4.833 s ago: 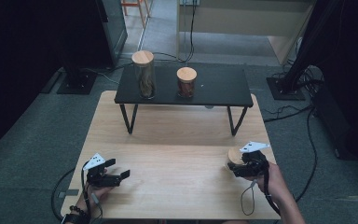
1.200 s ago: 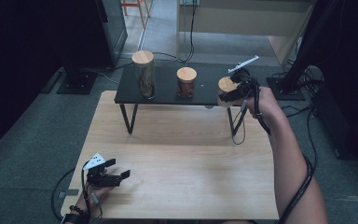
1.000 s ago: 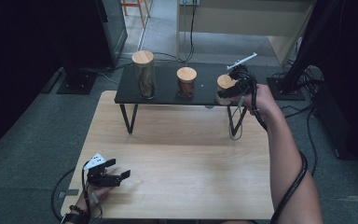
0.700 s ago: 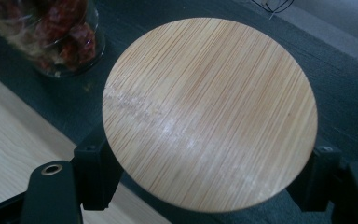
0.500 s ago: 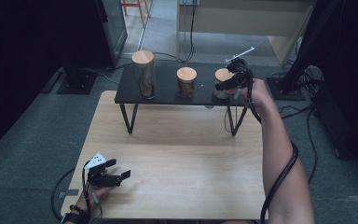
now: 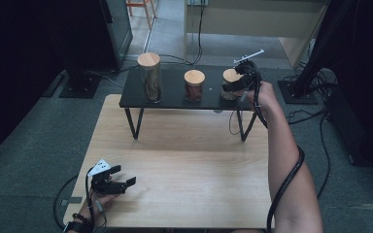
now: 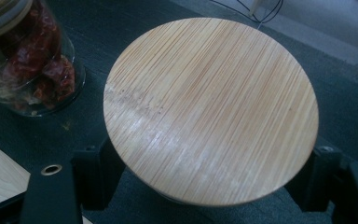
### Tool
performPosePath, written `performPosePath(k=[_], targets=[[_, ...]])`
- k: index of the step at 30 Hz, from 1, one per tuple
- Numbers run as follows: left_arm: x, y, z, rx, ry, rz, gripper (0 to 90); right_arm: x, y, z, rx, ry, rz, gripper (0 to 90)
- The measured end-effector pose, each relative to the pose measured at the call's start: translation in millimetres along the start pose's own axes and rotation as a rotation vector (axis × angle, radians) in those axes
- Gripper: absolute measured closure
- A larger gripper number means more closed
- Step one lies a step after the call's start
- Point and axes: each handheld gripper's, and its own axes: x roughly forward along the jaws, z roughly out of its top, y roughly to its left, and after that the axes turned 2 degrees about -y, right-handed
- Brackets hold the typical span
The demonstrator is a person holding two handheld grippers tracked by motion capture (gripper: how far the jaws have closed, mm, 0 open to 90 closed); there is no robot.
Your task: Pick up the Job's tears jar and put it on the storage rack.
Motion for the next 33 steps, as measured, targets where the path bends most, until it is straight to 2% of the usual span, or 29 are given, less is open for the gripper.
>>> performPosePath(k=[2,5,7,21,33], targets=[[0.0,-0.2,-0.2,0.0,-0.001,0.001,2.2,-0.5,-1.3,-1.4,0.006,-0.003,0.004,20.9],[-0.2,0.2,-0.5,-0.001,-0.003,0.0,2.2,-2.6,-1.1,0.9,-0.007,0.011,0.032,5.6],[-0.2,0.3,-0.6,-0.002,-0.004,-0.001,2.2,-3.6,-0.3,1.4,-0.012,0.014,0.032,3.9],[-0.4,-0.6,-0.7,0.004,-0.003,0.001,2.2,-28.1,-0.1,-10.9,-0.027,0.015,0.01,2.1],[-0.3,-1.2,-0.9,0.007,-0.004,0.003,2.2,-37.9,8.0,-20.2,-0.082,0.087,0.016,2.1]])
